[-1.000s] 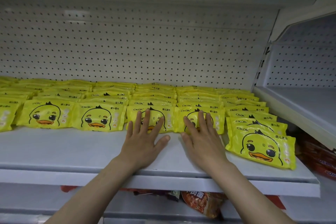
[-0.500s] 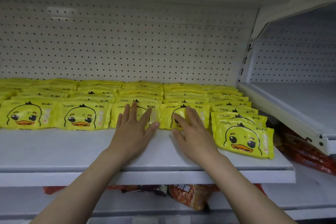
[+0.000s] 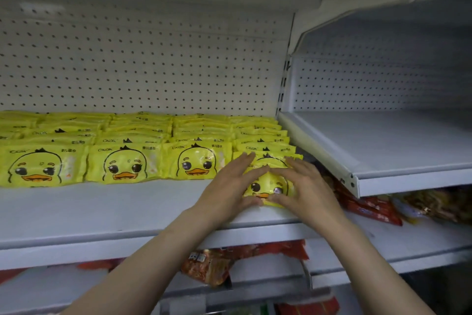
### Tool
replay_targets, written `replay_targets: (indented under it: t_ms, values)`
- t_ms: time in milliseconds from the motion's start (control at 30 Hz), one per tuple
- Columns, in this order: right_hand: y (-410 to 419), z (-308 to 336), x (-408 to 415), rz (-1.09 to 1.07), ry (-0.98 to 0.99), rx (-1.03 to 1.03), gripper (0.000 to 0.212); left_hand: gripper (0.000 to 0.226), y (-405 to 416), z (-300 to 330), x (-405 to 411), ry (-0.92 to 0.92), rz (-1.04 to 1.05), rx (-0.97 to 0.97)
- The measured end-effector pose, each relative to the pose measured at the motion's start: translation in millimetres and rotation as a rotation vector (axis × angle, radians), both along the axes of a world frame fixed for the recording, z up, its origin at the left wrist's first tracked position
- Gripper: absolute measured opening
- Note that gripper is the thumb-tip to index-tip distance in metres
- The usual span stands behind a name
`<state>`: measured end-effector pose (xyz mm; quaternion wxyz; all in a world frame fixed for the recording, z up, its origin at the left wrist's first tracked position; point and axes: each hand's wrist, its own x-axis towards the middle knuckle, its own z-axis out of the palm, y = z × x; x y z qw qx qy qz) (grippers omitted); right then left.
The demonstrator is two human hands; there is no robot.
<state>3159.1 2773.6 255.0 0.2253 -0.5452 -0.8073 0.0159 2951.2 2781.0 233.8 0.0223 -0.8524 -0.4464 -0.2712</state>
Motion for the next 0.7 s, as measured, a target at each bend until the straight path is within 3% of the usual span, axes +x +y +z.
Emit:
replay_targets:
  t_ms: [133, 267, 533, 700]
  values:
    - [15, -7, 12, 0.071, 0.089, -0.049, 0.066, 0.086, 9, -4, 6, 0.034, 0.104, -0.040]
    - [38, -10, 11, 0.144, 0.115, 0.051, 0.062, 0.092, 20, -7, 13, 0.036, 0.199, 0.059]
    - [71, -19, 5, 0.077, 0.143, 0.096, 0.058, 0.100, 46, -7, 20, 0.070, 0.295, 0.137]
    - [71, -26, -1, 0.064, 0.300, -0.009, 0.083, 0.104, 54, -7, 17, 0.081, 0.337, 0.149]
